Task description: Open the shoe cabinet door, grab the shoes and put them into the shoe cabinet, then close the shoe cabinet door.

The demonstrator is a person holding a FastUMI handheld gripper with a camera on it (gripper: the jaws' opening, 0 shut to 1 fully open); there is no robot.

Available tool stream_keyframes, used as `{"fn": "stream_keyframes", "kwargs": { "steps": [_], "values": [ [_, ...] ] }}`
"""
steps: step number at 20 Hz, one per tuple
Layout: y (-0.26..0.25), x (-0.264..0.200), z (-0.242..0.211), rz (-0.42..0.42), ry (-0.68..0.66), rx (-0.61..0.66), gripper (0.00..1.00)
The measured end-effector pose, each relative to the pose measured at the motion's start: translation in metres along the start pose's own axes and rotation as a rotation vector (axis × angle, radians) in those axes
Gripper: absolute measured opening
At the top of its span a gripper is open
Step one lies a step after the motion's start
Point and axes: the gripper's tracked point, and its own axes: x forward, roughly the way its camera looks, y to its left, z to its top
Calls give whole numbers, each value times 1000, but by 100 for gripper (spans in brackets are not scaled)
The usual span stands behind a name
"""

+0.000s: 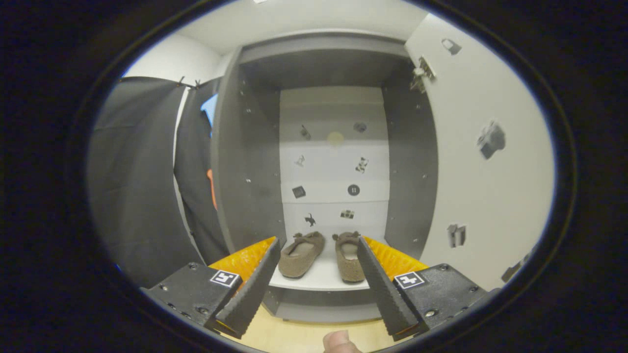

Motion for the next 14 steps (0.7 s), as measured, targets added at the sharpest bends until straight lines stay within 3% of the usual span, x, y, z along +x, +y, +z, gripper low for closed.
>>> {"fn": "stream_keyframes", "kwargs": {
  "steps": [7,14],
  "values": [
    [-28,-108,29,-28,-102,-39,100],
    [-111,-229,60,-35,-243,-49,100]
  ]
}}
